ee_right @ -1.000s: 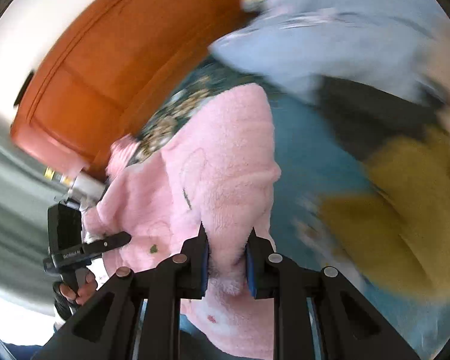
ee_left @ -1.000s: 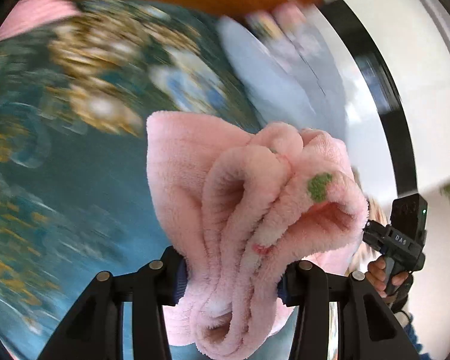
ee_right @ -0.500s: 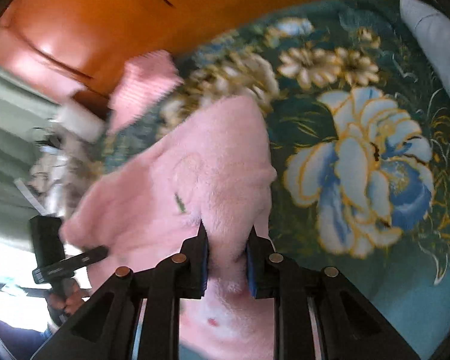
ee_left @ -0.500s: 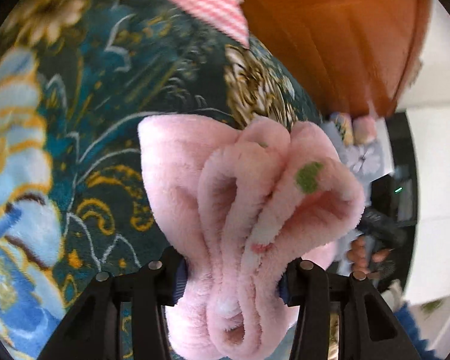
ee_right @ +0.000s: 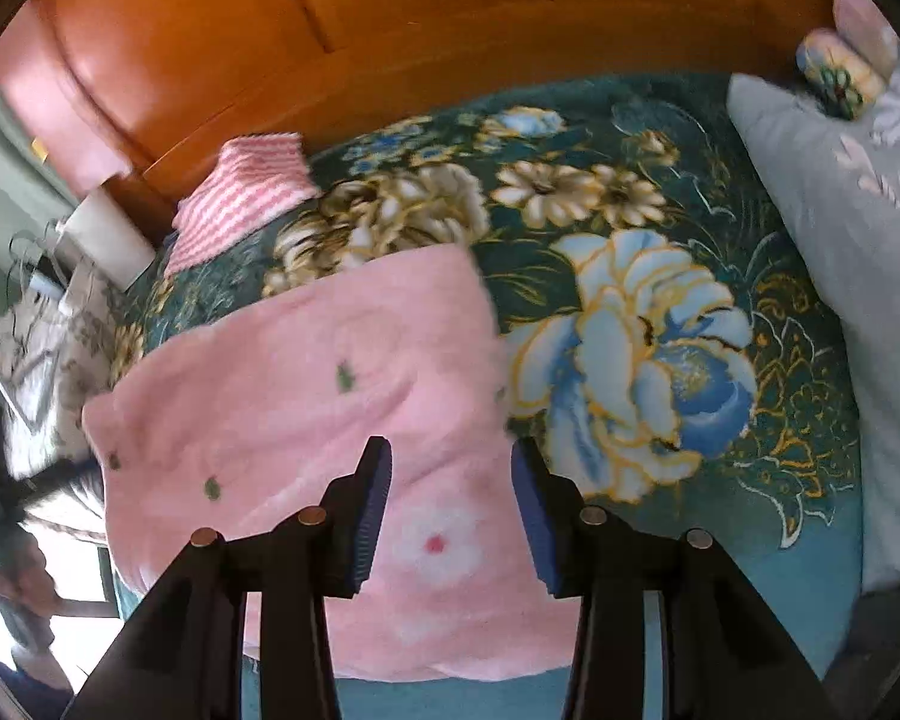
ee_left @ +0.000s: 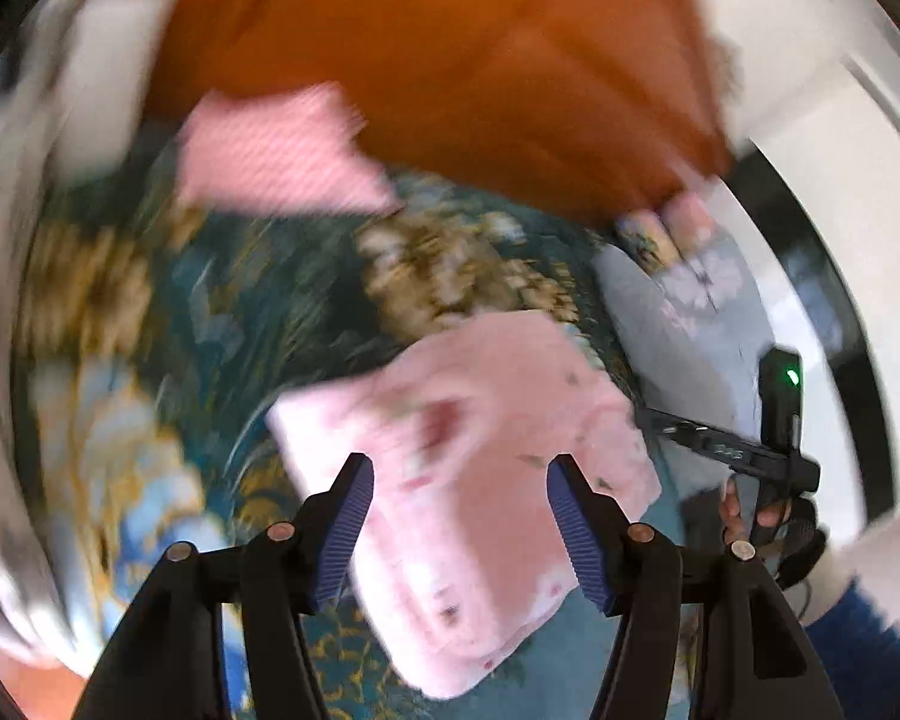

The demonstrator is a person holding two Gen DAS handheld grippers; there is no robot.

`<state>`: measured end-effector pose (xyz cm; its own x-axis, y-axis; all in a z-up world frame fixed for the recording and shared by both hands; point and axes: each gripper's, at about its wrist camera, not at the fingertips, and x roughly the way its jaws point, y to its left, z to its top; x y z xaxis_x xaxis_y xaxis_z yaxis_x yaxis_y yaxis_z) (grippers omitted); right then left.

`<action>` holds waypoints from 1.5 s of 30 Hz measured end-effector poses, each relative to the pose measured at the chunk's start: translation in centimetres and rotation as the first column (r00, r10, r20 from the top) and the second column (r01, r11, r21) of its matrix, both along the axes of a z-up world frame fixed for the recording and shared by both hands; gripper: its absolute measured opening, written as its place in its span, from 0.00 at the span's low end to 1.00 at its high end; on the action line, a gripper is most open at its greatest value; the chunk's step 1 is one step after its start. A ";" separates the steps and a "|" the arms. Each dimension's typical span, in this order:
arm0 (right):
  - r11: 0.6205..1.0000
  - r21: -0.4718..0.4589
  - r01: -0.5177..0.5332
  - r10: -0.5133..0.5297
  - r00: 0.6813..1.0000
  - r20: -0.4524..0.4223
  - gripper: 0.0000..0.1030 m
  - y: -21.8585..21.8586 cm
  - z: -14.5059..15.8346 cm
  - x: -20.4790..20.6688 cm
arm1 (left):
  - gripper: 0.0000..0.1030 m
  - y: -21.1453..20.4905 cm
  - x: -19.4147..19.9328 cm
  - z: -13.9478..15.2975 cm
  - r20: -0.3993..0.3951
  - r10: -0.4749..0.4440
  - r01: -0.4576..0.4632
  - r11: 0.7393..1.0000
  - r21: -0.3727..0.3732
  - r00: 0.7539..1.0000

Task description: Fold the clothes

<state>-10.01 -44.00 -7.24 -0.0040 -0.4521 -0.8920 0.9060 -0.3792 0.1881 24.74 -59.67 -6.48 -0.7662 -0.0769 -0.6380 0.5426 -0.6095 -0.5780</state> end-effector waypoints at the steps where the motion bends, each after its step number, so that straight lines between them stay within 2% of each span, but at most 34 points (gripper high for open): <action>1: 1.000 -0.004 -0.014 0.014 1.000 -0.018 0.41 0.1 0.0 1.0 | 0.63 0.8 -1.5 0.7 -0.012 -0.041 0.041 0.998 -0.041 0.999; 3: 0.999 -0.004 -0.046 0.046 0.998 -0.044 0.41 0.5 0.0 3.1 | 0.63 2.2 -4.5 1.8 -0.022 -0.110 0.107 0.987 -0.118 0.994; 5: 0.995 -0.020 -0.098 0.096 0.994 -0.056 0.41 1.3 0.3 5.1 | 0.63 3.0 -6.1 1.9 -0.011 -0.118 0.114 0.977 -0.181 0.993; 8: 0.993 -0.019 -0.115 0.112 0.989 -0.099 0.41 2.4 0.1 5.7 | 0.63 2.5 -7.2 -0.2 0.106 -0.054 0.076 0.974 -0.215 0.993; 9: 0.994 -0.016 -0.107 0.104 0.988 -0.111 0.41 2.7 -0.1 5.5 | 0.63 1.9 -7.9 -1.8 0.160 -0.033 0.066 0.976 -0.205 0.987; 11: 0.998 -0.015 -0.059 0.058 0.995 -0.087 0.41 3.1 -1.1 4.1 | 0.63 1.2 -8.3 -4.0 0.216 -0.002 0.042 0.983 -0.181 0.976; 12: 0.999 -0.008 -0.036 0.035 0.998 -0.061 0.41 3.1 -2.0 3.3 | 0.62 0.8 -8.1 -5.2 0.226 0.010 0.026 0.987 -0.158 0.974; 15: 0.998 0.057 0.038 -0.036 0.999 -0.026 0.41 3.0 -5.0 1.7 | 0.62 0.9 -8.0 -6.2 0.235 0.010 0.028 0.987 -0.160 0.972; 16: 0.996 0.071 0.059 -0.059 0.998 -0.012 0.41 2.9 -5.8 1.4 | 0.62 1.3 -7.6 -5.6 0.225 0.008 0.027 0.988 -0.154 0.974; 18: 0.994 0.052 0.096 -0.095 0.995 -0.016 0.41 3.3 -5.5 1.8 | 0.62 2.6 -6.6 -4.0 0.188 0.013 0.013 0.990 -0.138 0.982; 22: 0.992 -0.073 0.100 -0.105 0.992 -0.069 0.41 5.9 -2.6 4.9 | 0.63 6.7 -2.1 -1.8 0.171 0.130 -0.101 0.981 -0.166 0.977; 24: 0.988 -0.108 0.110 -0.117 0.991 -0.070 0.42 8.1 -2.6 6.9 | 0.63 9.7 0.0 -2.8 0.209 0.190 -0.149 0.969 -0.196 0.959; 25: 0.987 -0.115 0.114 -0.122 0.990 -0.072 0.44 9.1 -2.9 7.9 | 0.63 10.8 0.3 -3.6 0.238 0.199 -0.150 0.966 -0.211 0.951; 27: 0.989 -0.083 0.120 -0.127 0.988 -0.087 0.57 11.0 -4.8 9.6 | 0.63 12.9 0.8 -5.3 0.295 0.217 -0.148 0.960 -0.239 0.931; 28: 0.990 -0.067 0.125 -0.131 0.987 -0.095 0.57 11.8 -5.7 10.2 | 0.63 13.9 1.0 -6.2 0.322 0.226 -0.146 0.956 -0.254 0.919; 30: 0.987 -0.036 0.154 -0.157 0.980 -0.125 0.61 12.8 -7.4 10.9 | 0.63 14.4 0.6 -7.0 0.323 0.254 -0.164 0.946 -0.280 0.912; 33: 0.979 -0.030 0.201 -0.203 0.965 -0.165 0.78 13.4 -9.0 11.4 | 0.63 15.2 0.1 -8.2 0.321 0.296 -0.192 0.928 -0.318 0.899; 37: 0.983 -0.045 0.180 -0.185 0.956 -0.227 0.83 12.0 -9.9 11.7 | 0.63 15.8 -0.8 -9.5 0.315 0.341 -0.215 0.902 -0.373 0.886; 38: 0.984 -0.050 0.174 -0.181 0.953 -0.242 0.89 11.5 -10.1 11.8 | 0.64 15.9 -1.0 -9.7 0.312 0.350 -0.217 0.896 -0.388 0.883; 39: 0.984 -0.058 0.169 -0.178 0.951 -0.252 0.90 11.1 -10.4 11.8 | 0.67 15.9 -0.9 -9.9 0.305 0.359 -0.226 0.891 -0.394 0.882; 43: 0.985 -0.066 0.158 -0.170 0.947 -0.273 0.91 10.5 -11.8 12.5 | 0.84 16.0 0.4 -11.3 0.276 0.394 -0.276 0.881 -0.384 0.877; 45: 0.981 -0.086 0.174 -0.191 0.942 -0.276 0.96 10.7 -12.2 12.4 | 0.85 16.0 0.5 -11.4 0.272 0.392 -0.276 0.883 -0.380 0.879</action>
